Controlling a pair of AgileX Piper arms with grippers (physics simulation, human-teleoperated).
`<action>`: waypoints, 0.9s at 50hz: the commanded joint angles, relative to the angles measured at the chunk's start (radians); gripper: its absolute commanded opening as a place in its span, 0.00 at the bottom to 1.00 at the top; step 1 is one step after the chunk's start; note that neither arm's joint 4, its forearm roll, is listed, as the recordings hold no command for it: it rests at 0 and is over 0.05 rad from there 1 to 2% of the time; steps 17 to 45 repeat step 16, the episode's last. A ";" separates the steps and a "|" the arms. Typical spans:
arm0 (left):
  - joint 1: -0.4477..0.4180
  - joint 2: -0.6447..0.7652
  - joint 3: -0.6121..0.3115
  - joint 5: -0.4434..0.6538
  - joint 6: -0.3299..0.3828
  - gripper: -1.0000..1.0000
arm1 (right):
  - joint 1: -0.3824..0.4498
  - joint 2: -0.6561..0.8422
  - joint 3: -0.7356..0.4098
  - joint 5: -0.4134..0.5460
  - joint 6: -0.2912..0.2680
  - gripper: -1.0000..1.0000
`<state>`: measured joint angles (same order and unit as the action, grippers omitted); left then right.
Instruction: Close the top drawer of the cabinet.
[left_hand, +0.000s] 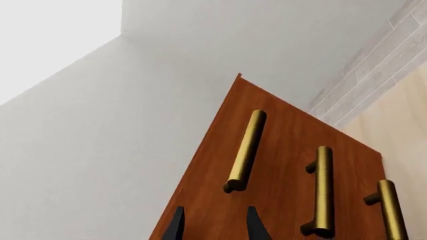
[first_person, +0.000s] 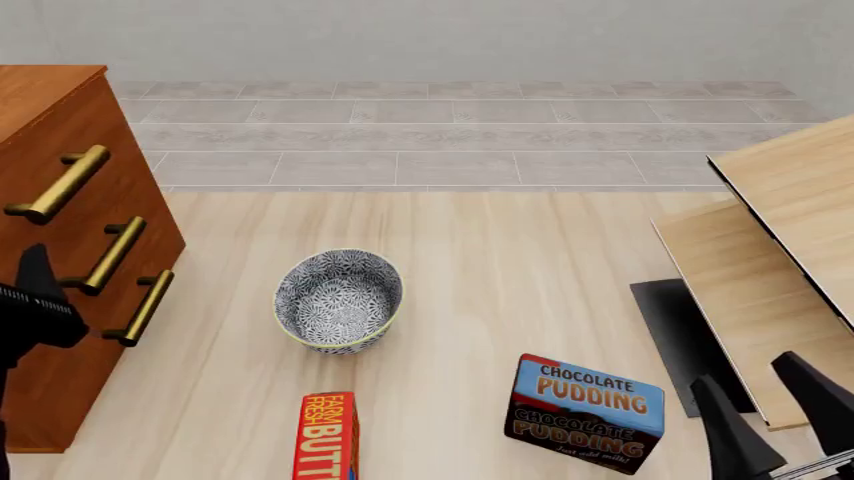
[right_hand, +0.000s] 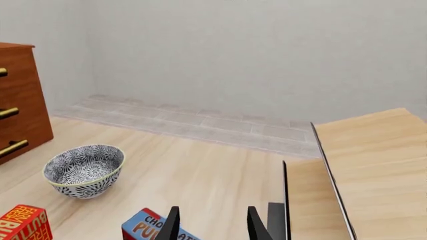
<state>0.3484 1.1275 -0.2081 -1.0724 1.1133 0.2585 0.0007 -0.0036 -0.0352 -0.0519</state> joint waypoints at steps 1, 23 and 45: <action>0.041 -0.002 -0.030 0.000 0.003 1.00 | -0.001 0.000 0.000 -0.012 0.004 1.00; 0.061 0.032 -0.030 -0.023 -0.004 1.00 | 0.002 0.000 0.000 0.001 -0.003 1.00; 0.061 0.032 -0.030 -0.023 -0.004 1.00 | 0.002 0.000 0.000 0.001 -0.003 1.00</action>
